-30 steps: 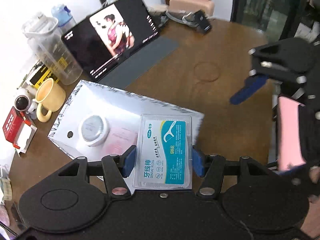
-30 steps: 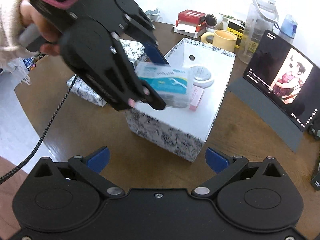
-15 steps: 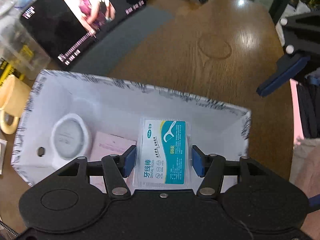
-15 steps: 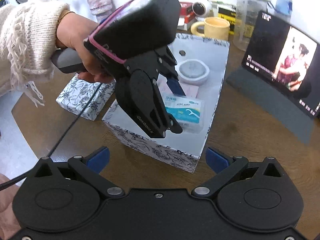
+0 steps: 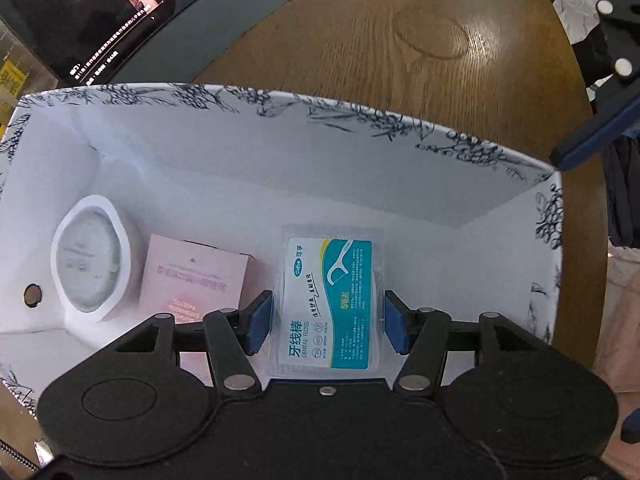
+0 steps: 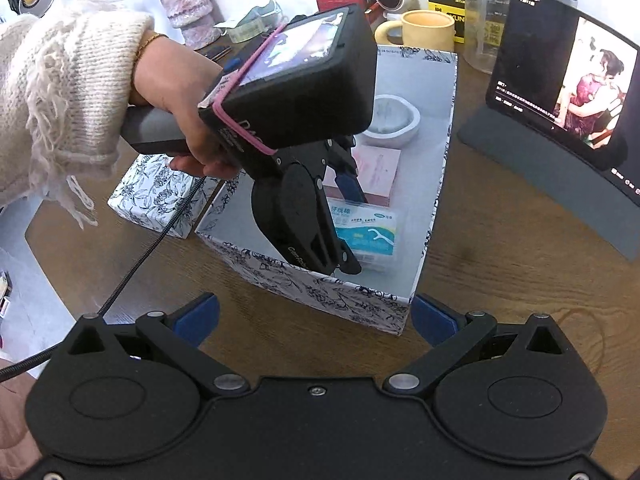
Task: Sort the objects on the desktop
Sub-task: 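Open the left gripper beside the pink card and withdraw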
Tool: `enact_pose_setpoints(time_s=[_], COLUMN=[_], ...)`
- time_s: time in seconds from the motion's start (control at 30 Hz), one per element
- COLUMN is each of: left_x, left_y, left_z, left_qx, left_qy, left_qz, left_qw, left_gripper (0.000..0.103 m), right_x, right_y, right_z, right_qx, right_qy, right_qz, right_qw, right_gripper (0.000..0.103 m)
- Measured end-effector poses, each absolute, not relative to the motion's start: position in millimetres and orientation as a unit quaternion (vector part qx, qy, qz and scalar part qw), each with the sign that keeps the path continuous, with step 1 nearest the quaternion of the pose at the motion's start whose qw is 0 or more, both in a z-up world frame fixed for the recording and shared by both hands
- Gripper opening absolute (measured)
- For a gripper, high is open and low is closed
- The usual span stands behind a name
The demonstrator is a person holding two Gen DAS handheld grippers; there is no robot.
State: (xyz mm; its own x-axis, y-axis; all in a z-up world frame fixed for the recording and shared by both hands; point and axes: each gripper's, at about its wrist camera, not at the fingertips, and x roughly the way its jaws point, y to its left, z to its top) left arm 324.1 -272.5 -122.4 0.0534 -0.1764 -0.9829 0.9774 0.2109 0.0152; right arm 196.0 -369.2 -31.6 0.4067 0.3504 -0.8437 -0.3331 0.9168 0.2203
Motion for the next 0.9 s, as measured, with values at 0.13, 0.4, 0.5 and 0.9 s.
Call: enact_pose_setpoints(time_s=[0.13, 0.4, 0.5, 0.9], left_x=[321, 314, 314, 305], left_y=[-269, -259, -251, -211], left_z=[-127, -122, -113, -51], left_qx=[0.415, 0.429, 0.420, 0.373], left_qy=[0.494, 0.482, 0.478, 0.411], left_qz=[-0.475, -0.453, -0.444, -0.387], left_qw=[0.599, 0.615, 0.631, 0.736], left_gripper=[0.057, 0.065, 0.072, 0.098], right_x=[195, 196, 196, 187], right_y=[-369, -367, -365, -357], right_z=[-32, -33, -33, -25], right_qx=[0.009, 0.007, 0.004, 0.015], right_qy=[0.507, 0.509, 0.508, 0.502], right_qz=[0.202, 0.199, 0.198, 0.180], right_qw=[0.838, 0.837, 0.838, 0.846], right_gripper=[0.103, 0.103, 0.103, 0.103])
